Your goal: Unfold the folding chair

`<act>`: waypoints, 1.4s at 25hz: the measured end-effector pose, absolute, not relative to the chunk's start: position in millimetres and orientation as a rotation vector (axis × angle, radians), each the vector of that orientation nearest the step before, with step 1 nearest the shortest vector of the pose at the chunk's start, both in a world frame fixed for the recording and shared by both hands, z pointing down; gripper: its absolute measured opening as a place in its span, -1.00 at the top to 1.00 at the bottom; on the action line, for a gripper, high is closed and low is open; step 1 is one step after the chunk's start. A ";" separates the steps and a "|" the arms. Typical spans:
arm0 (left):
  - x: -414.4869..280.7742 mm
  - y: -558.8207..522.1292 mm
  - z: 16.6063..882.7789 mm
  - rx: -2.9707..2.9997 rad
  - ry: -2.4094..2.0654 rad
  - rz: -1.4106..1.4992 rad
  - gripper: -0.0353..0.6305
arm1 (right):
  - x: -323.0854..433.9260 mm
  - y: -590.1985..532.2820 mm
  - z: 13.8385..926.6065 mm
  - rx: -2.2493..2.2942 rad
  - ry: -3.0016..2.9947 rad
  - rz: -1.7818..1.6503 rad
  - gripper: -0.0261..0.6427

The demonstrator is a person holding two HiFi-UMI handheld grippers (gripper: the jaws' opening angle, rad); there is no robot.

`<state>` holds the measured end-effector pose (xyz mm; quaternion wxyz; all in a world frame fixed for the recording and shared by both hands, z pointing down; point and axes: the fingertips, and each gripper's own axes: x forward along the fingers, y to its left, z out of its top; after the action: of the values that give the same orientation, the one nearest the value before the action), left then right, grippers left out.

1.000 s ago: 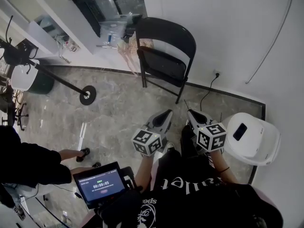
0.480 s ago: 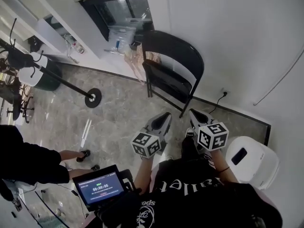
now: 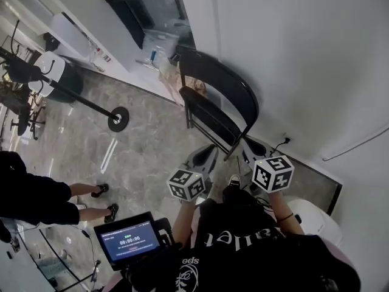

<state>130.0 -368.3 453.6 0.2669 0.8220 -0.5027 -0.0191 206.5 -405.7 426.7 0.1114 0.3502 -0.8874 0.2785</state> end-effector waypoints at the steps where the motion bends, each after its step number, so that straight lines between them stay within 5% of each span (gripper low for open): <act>1: 130.3 -374.5 457.1 2.201 -1.369 -0.051 0.85 | 208.4 -413.2 426.2 1.016 -2.610 0.805 0.86; 21: 105.8 -447.7 490.7 2.063 -1.382 -0.001 0.74 | 200.1 -526.9 373.9 0.925 -2.611 0.566 0.85; 24: 93.2 -468.5 501.4 2.031 -1.345 -0.003 0.48 | 186.4 -553.3 367.6 0.913 -2.600 0.549 0.63; 29: 74.1 -495.5 521.9 1.929 -1.326 -0.052 0.32 | 165.6 -584.4 379.4 0.794 -2.511 0.519 0.32; 35: 47.6 -521.1 569.3 1.753 -1.286 -0.115 0.21 | 135.3 -614.7 401.4 0.652 -2.410 0.497 0.25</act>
<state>47.6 -521.1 569.3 0.4638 0.7133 -0.5234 -0.0469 135.3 -614.7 401.4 0.2936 0.2447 -0.9051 0.1865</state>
